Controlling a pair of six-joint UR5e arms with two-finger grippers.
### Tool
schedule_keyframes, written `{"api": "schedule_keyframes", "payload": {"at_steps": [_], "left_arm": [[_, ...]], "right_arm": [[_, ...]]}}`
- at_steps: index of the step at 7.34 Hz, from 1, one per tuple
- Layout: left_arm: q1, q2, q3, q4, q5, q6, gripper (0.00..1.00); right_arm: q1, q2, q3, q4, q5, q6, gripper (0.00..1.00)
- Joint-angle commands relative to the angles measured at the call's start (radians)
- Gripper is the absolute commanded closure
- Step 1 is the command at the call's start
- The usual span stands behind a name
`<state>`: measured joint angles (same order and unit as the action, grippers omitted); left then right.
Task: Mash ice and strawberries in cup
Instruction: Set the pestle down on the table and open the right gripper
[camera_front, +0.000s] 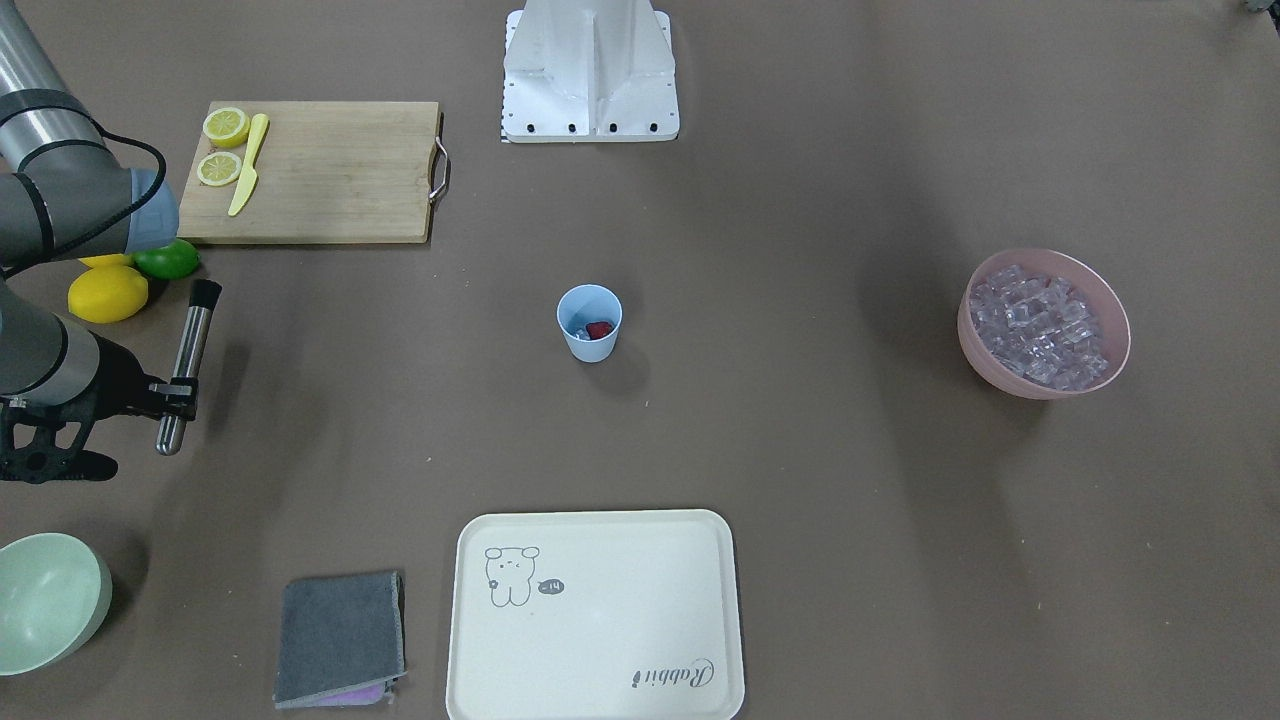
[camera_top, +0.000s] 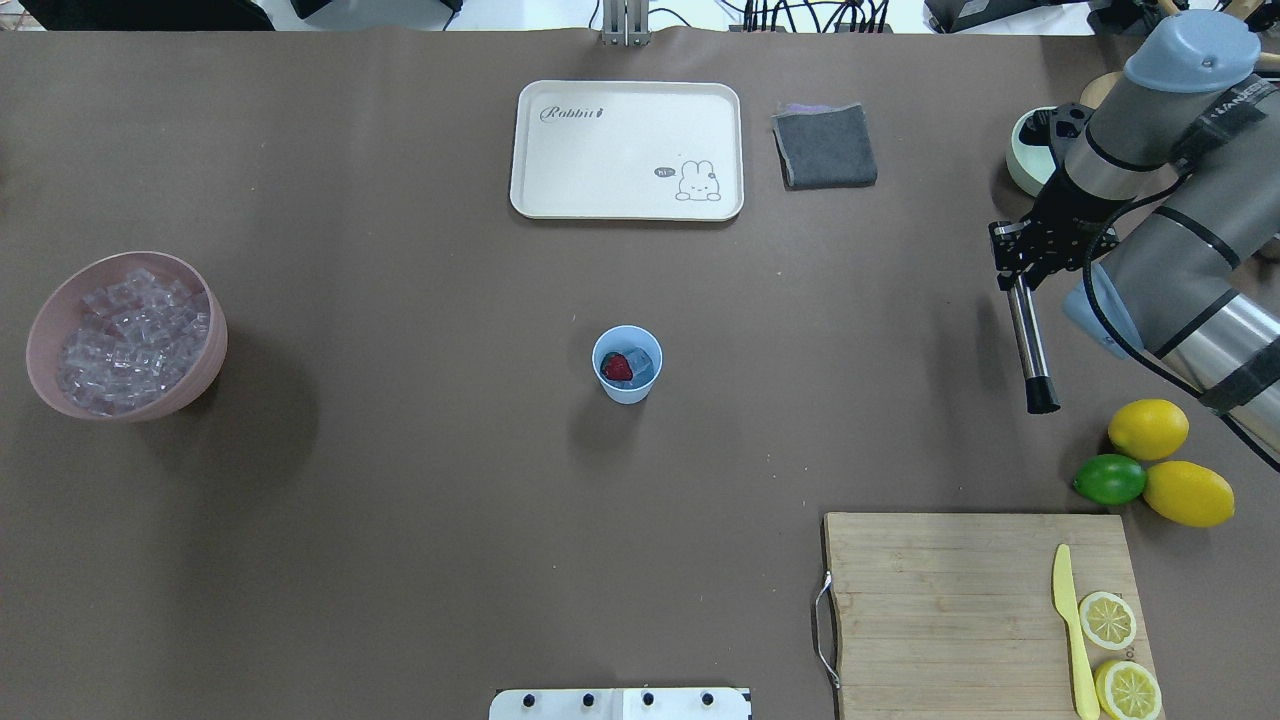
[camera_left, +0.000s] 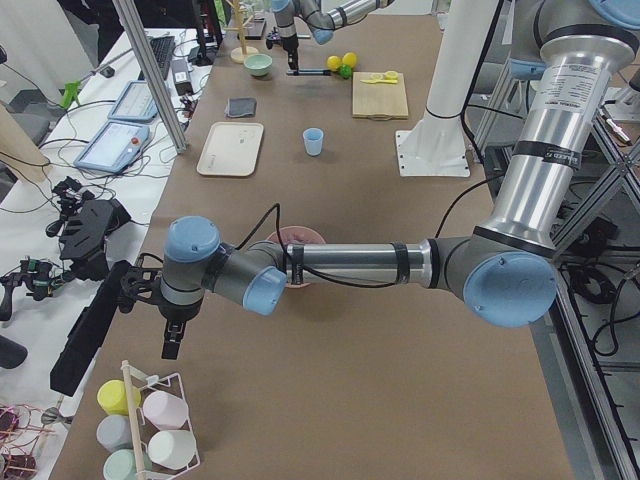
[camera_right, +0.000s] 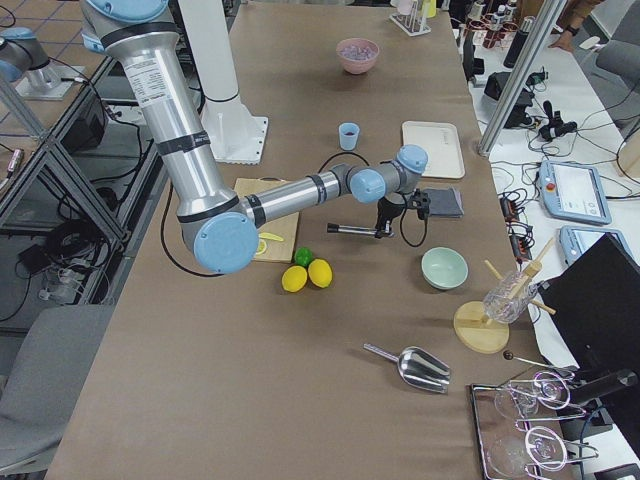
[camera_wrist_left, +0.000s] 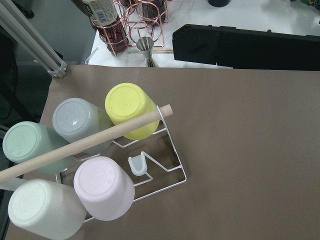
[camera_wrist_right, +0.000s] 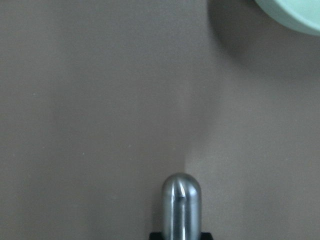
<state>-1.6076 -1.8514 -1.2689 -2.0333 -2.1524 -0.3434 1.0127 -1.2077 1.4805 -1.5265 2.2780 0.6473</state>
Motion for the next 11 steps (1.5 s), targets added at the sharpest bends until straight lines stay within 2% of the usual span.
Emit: {"api": "schedule_keyframes", "payload": {"at_steps": [1,4,6,8,9,11], "left_arm": [[0.000,-0.002,-0.007,0.001,0.000,0.000,0.02],[0.012,-0.012,-0.007,0.002,0.000,-0.003,0.02],[0.023,-0.018,-0.004,0.002,0.000,-0.003,0.02],[0.026,-0.019,-0.004,0.002,0.002,-0.003,0.02],[0.026,-0.019,-0.004,0.002,0.002,-0.003,0.02],[0.026,-0.022,-0.004,0.004,0.002,-0.005,0.02]], "right_arm": [[-0.008,0.007,-0.040,0.000,-0.002,-0.012,1.00],[-0.009,0.008,-0.058,0.000,-0.002,-0.012,1.00],[-0.019,0.013,-0.115,0.092,-0.003,-0.005,1.00],[-0.023,0.017,-0.134,0.114,-0.003,-0.003,1.00],[-0.022,0.019,-0.131,0.123,-0.005,0.002,0.04],[-0.022,0.017,-0.131,0.137,-0.006,0.003,0.00]]}}
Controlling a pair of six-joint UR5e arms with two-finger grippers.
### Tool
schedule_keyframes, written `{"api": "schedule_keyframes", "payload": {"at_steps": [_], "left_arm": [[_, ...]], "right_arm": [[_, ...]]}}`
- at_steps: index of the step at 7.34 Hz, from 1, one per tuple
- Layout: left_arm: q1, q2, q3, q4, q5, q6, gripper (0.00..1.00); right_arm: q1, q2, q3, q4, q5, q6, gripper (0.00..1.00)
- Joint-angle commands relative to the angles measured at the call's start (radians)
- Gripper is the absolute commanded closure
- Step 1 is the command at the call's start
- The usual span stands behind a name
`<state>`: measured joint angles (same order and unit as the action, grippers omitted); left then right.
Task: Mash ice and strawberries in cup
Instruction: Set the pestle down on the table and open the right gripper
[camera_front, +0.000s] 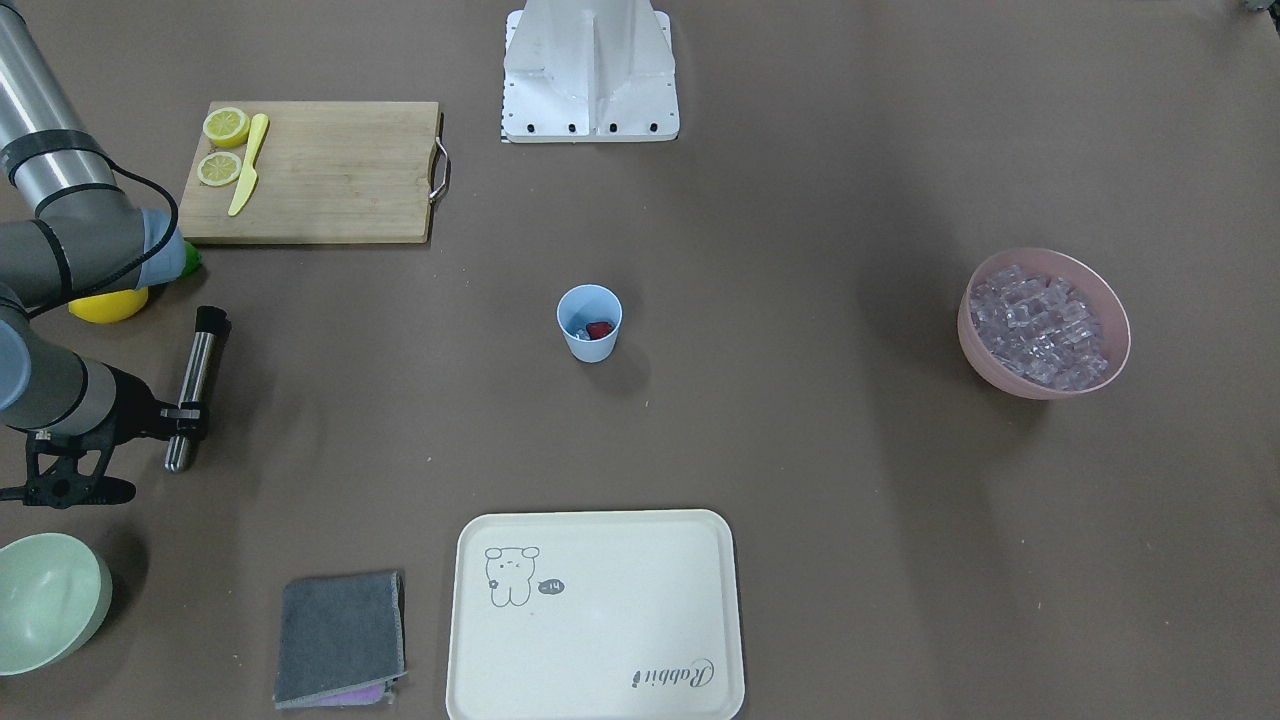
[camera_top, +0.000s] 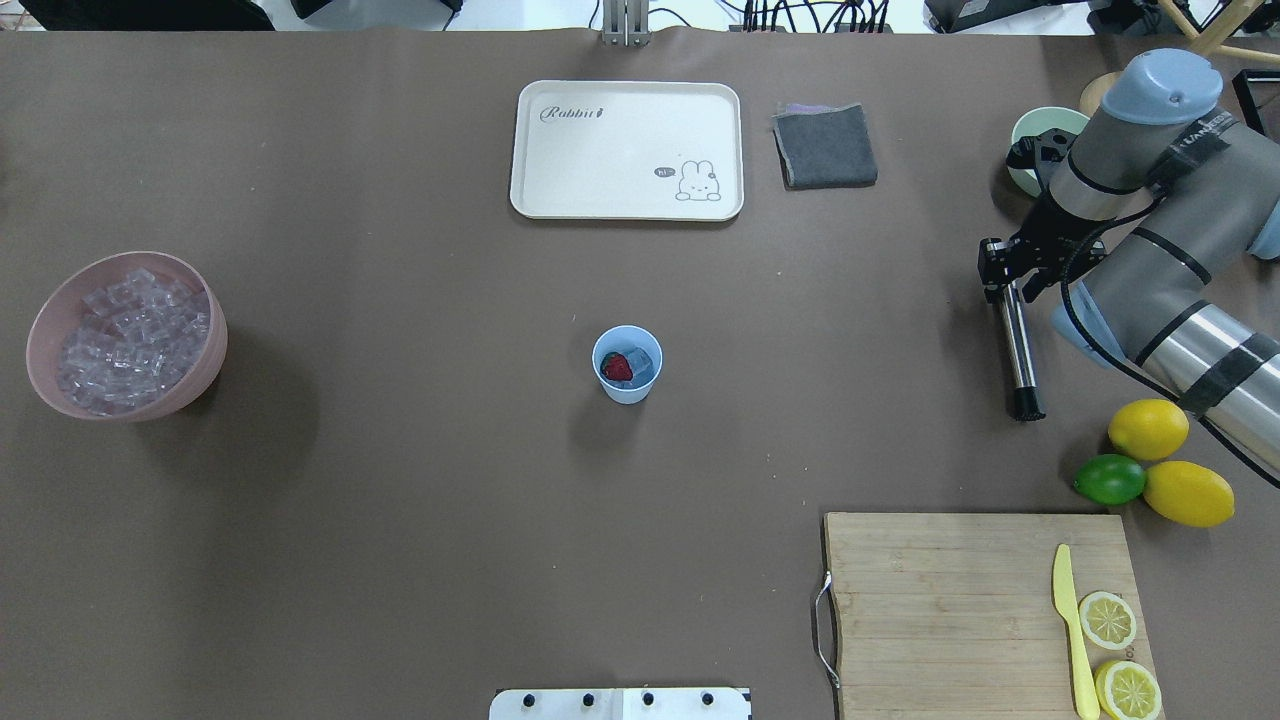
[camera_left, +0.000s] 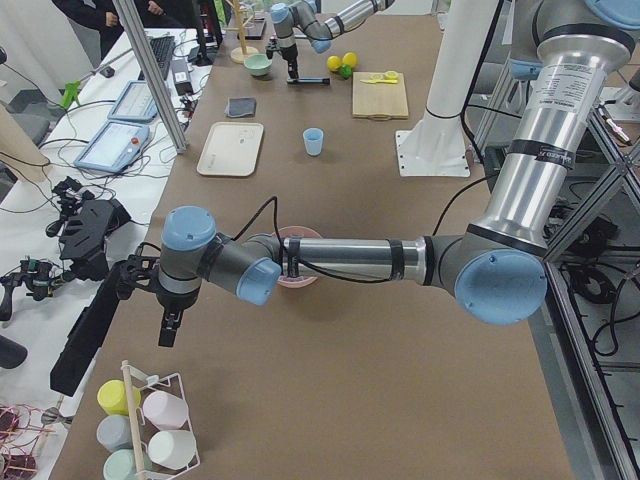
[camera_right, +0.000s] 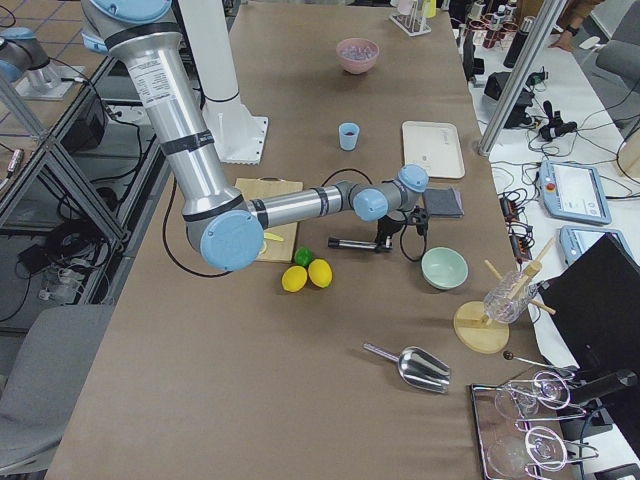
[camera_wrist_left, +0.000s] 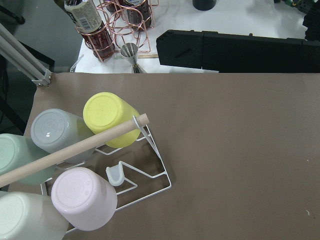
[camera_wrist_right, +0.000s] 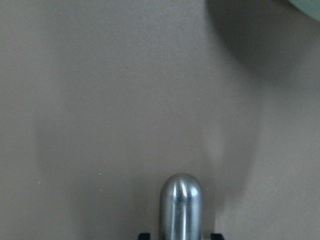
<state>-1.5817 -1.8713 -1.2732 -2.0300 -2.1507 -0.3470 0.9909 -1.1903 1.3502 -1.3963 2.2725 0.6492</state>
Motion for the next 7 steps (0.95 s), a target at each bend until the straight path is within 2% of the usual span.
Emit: {"api": "schedule_keyframes", "payload": {"at_steps": [1,5,7], "left_arm": [[0.000,-0.003,0.000,0.004,0.000,-0.001,0.02],[0.000,-0.017,0.005,0.010,0.000,-0.003,0.02],[0.000,-0.022,0.005,0.010,0.000,-0.004,0.02]], "right_arm": [[0.000,0.001,0.007,0.007,0.001,0.001,0.00],[0.037,0.020,0.033,0.005,0.010,-0.010,0.00],[0.106,0.024,0.085,-0.009,0.080,-0.011,0.00]]}}
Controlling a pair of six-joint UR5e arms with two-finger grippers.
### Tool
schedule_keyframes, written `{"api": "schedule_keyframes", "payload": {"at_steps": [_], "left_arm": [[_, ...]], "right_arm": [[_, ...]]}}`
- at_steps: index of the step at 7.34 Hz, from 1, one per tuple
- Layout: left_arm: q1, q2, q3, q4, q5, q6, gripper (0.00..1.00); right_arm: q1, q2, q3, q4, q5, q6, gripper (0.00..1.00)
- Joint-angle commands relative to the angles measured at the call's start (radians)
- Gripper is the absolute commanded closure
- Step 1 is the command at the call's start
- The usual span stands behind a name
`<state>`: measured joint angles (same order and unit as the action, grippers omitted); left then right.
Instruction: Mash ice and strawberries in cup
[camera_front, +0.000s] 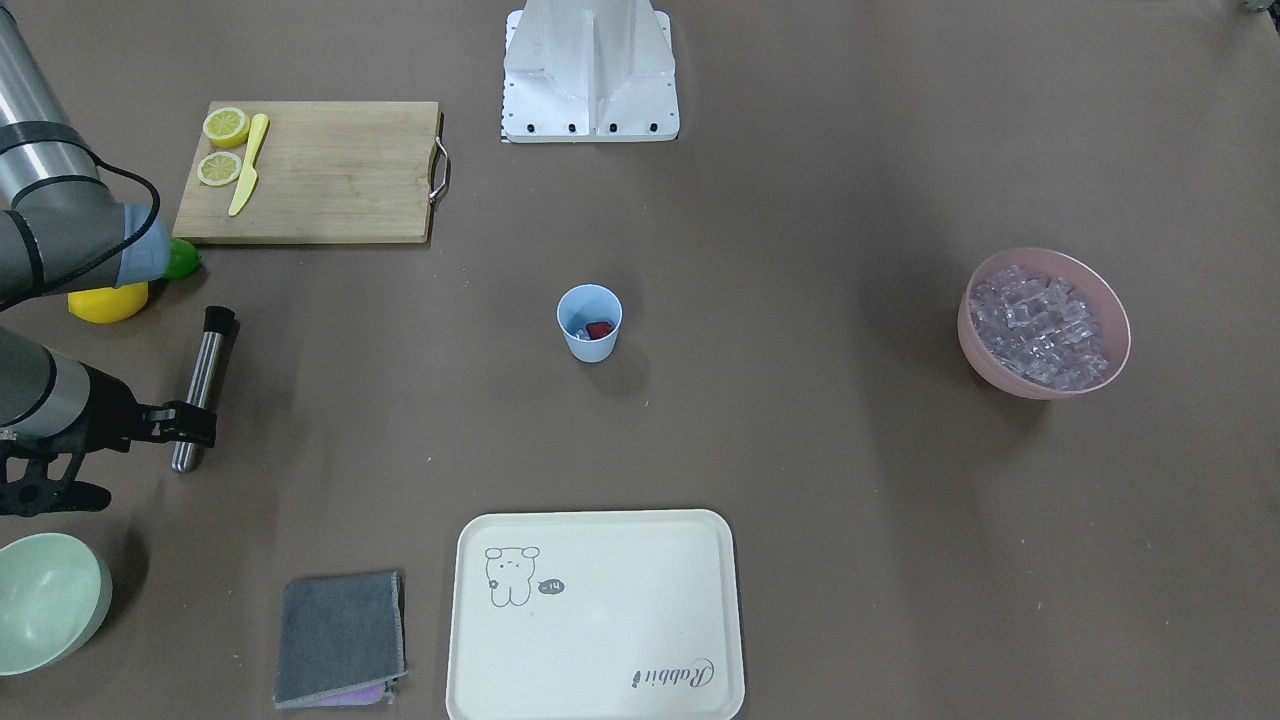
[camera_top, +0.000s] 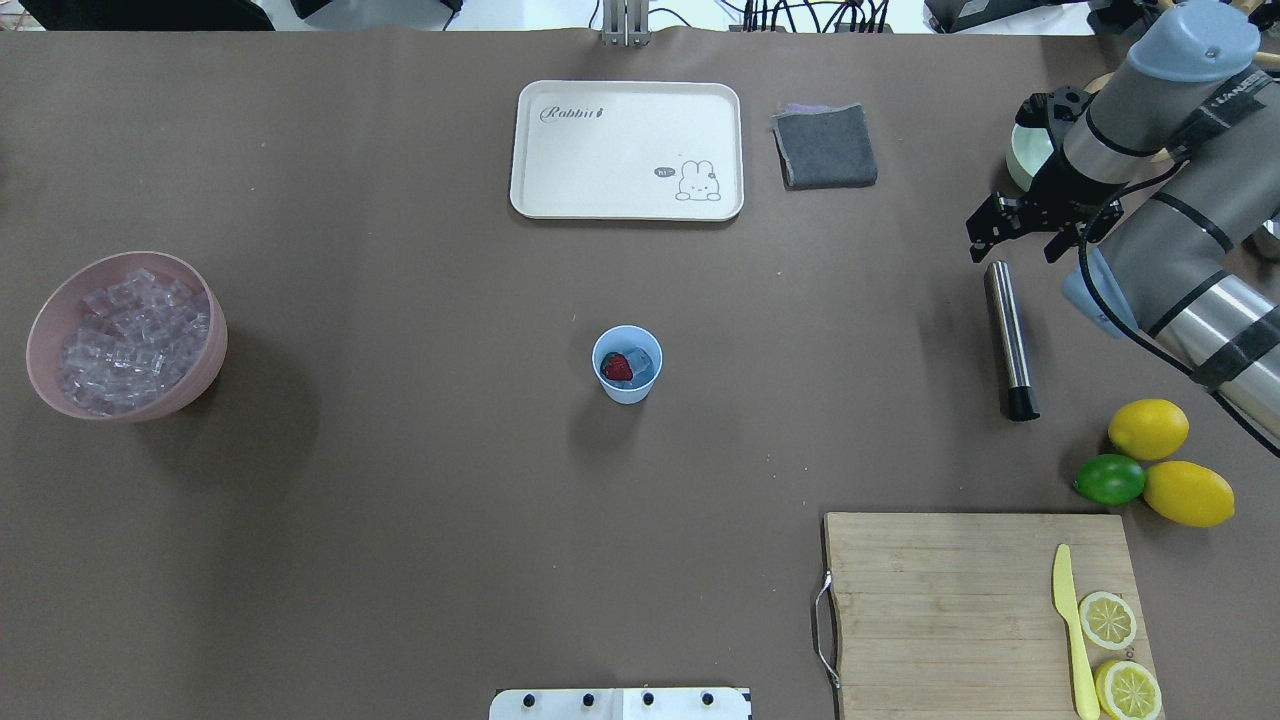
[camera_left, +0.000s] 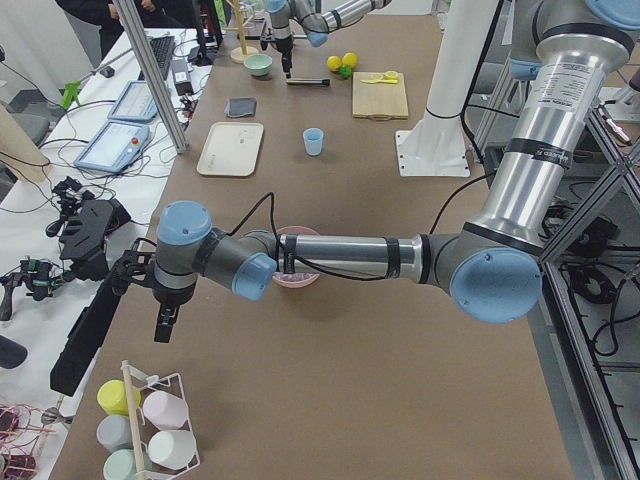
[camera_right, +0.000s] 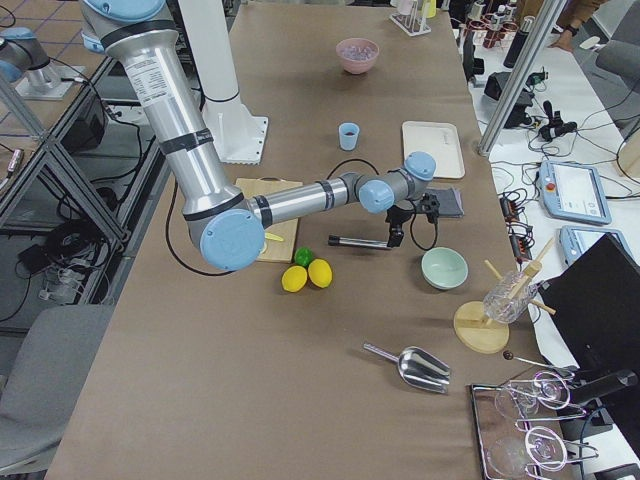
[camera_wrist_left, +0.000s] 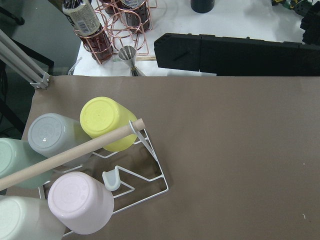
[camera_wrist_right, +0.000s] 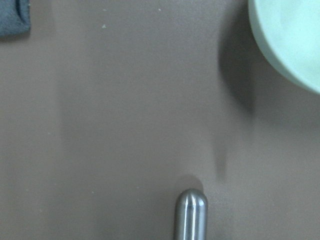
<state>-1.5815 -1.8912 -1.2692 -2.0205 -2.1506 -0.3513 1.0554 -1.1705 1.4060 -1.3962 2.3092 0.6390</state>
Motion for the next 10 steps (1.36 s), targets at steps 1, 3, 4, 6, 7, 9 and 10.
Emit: {"api": "schedule_keyframes", "payload": {"at_steps": [1,3,4,6,7,9,10], "left_arm": [[0.000,-0.002,-0.001,0.000,-0.002,0.000,0.02],[0.000,-0.008,-0.007,-0.003,-0.009,0.008,0.02],[0.000,-0.019,-0.009,-0.003,-0.014,0.008,0.02],[0.002,-0.019,-0.027,-0.006,-0.079,0.006,0.02],[0.002,-0.005,-0.050,-0.006,-0.133,0.002,0.02],[0.003,0.026,-0.084,-0.013,-0.140,0.008,0.02],[0.003,0.035,-0.084,-0.015,-0.138,0.009,0.02]], "right_arm": [[0.082,0.003,0.030,-0.009,0.050,-0.004,0.00],[0.174,-0.015,0.030,-0.011,0.050,-0.051,0.00],[0.225,-0.078,0.024,-0.011,0.079,-0.191,0.00],[0.329,-0.171,0.025,-0.030,0.088,-0.342,0.00],[0.384,-0.220,0.025,-0.032,0.087,-0.402,0.00],[0.481,-0.290,0.030,-0.034,0.087,-0.481,0.00],[0.500,-0.311,0.045,-0.056,0.087,-0.495,0.00]]}}
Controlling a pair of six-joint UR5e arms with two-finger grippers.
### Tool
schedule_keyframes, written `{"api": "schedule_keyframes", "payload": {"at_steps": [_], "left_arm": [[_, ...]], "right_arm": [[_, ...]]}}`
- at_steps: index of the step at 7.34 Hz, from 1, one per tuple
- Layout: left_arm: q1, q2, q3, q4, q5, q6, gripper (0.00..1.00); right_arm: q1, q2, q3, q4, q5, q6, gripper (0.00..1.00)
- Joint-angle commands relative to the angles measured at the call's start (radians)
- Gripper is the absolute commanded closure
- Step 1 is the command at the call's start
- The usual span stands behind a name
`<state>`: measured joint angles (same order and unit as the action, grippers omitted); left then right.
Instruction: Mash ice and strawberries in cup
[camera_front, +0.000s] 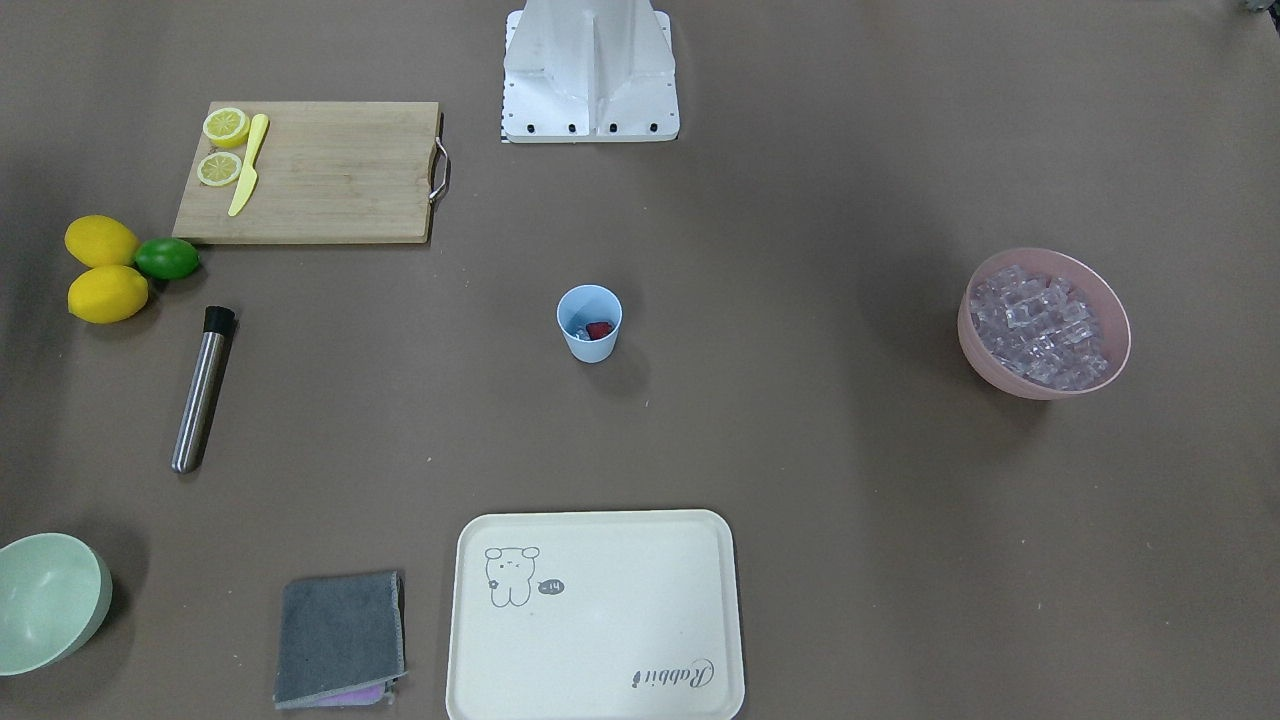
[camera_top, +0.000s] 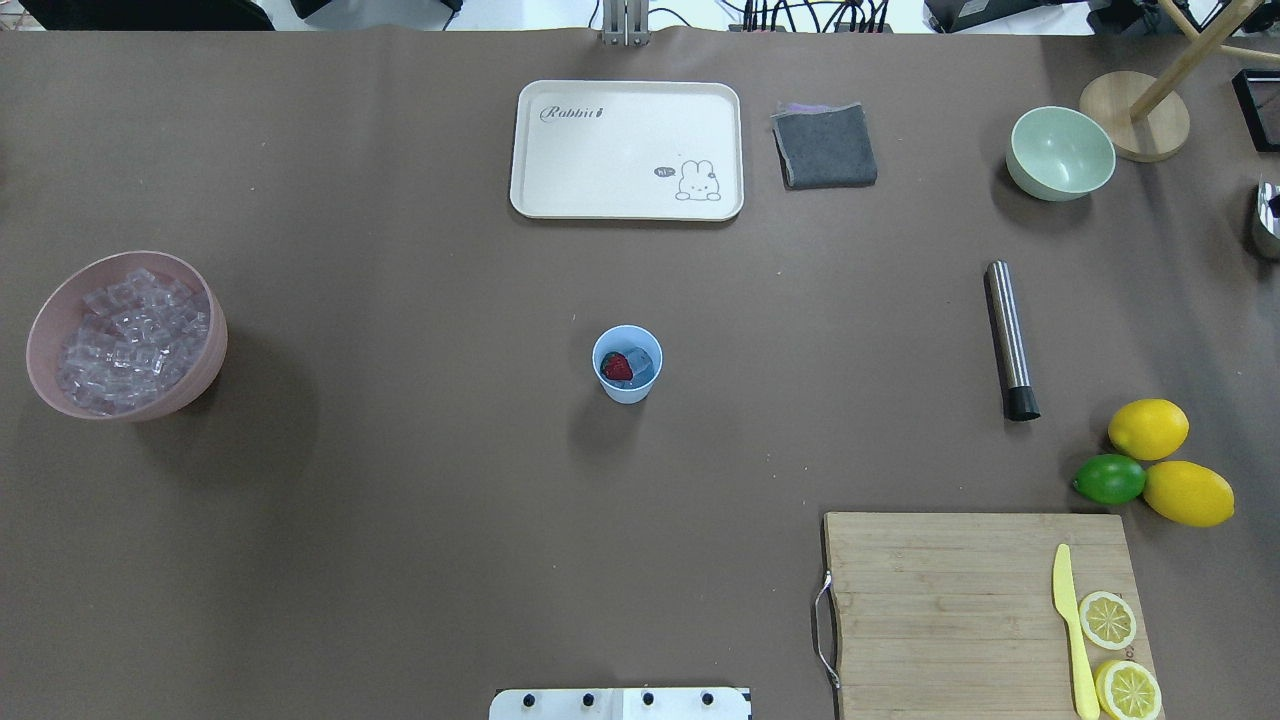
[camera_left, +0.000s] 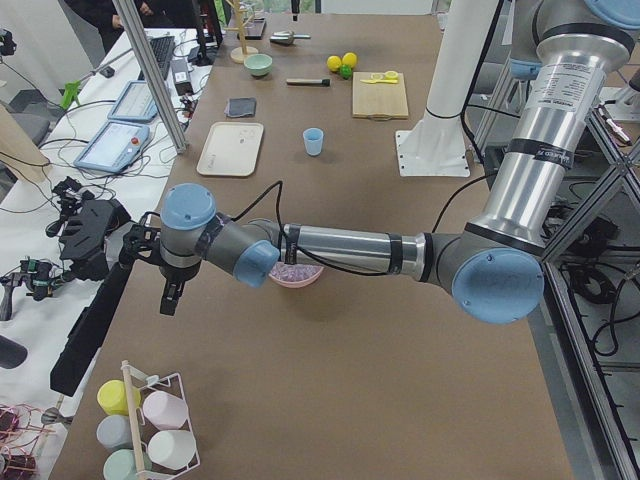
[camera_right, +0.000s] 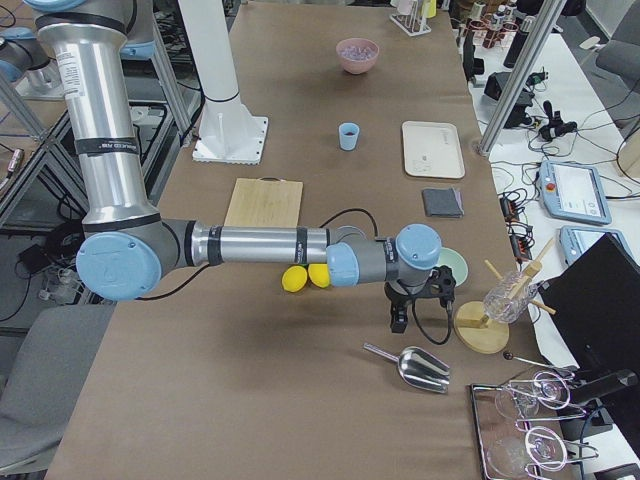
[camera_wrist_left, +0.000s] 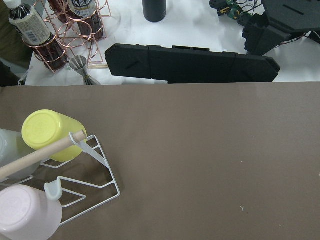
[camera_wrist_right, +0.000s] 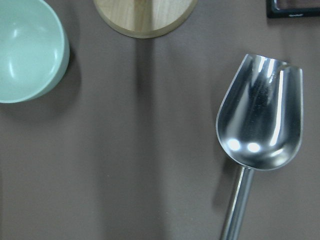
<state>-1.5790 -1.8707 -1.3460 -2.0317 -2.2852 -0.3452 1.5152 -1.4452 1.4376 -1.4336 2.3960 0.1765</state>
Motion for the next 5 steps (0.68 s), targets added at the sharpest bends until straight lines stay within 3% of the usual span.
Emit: {"api": "schedule_keyframes", "payload": {"at_steps": [1,3,5], "left_arm": [[0.008,0.016,-0.005,-0.002,-0.005,0.003,0.02],[0.008,0.015,-0.002,0.005,-0.005,0.002,0.02],[0.034,0.016,0.004,0.008,-0.005,-0.005,0.02]], "right_arm": [[0.054,-0.038,0.051,-0.087,-0.005,-0.060,0.00],[0.080,-0.030,0.162,-0.296,-0.029,-0.138,0.00],[0.080,-0.055,0.227,-0.366,-0.092,-0.140,0.00]]}}
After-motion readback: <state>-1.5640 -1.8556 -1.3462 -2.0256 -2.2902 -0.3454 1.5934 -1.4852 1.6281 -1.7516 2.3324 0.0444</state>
